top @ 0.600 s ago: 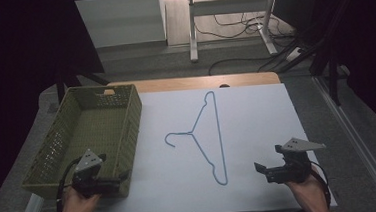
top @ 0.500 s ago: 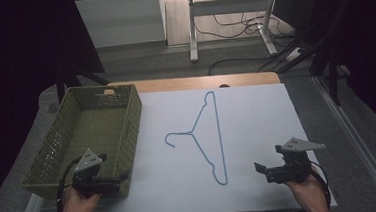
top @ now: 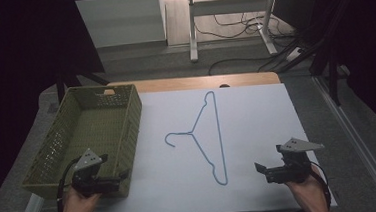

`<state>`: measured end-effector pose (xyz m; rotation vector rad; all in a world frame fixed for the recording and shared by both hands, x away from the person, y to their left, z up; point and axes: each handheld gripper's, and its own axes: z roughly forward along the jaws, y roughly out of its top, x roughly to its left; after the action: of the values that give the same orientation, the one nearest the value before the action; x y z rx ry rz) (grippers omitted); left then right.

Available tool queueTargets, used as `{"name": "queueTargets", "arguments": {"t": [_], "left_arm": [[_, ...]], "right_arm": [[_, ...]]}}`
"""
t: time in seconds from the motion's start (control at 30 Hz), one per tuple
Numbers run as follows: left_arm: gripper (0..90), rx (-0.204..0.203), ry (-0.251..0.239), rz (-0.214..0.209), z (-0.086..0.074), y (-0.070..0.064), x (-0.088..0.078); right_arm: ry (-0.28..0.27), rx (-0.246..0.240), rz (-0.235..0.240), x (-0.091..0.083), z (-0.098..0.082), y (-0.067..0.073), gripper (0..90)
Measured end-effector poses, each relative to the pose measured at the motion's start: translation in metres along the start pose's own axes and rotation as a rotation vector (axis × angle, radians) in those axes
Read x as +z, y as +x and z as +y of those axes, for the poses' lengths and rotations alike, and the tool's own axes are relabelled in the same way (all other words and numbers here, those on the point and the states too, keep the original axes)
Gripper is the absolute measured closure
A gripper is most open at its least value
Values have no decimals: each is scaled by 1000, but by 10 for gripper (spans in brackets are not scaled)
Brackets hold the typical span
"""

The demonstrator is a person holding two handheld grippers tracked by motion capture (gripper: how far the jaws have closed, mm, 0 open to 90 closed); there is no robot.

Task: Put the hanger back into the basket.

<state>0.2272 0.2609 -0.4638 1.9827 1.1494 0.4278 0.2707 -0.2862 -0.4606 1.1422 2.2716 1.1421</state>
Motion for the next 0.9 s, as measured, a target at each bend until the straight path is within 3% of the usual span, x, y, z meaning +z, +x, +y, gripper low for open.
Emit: {"name": "queueTargets", "arguments": {"t": [0.43,0.63,0.9], "left_arm": [[15,11,-18,-2,12,-5,-4],[4,41,-35,-47,25,-19,-2],[8,84,-52,-139,48,-43,12]], "right_arm": [[2,7,-10,-5,7,1,16],[7,-5,-6,-5,17,5,21],[25,-9,11,2,35,13,8]]}}
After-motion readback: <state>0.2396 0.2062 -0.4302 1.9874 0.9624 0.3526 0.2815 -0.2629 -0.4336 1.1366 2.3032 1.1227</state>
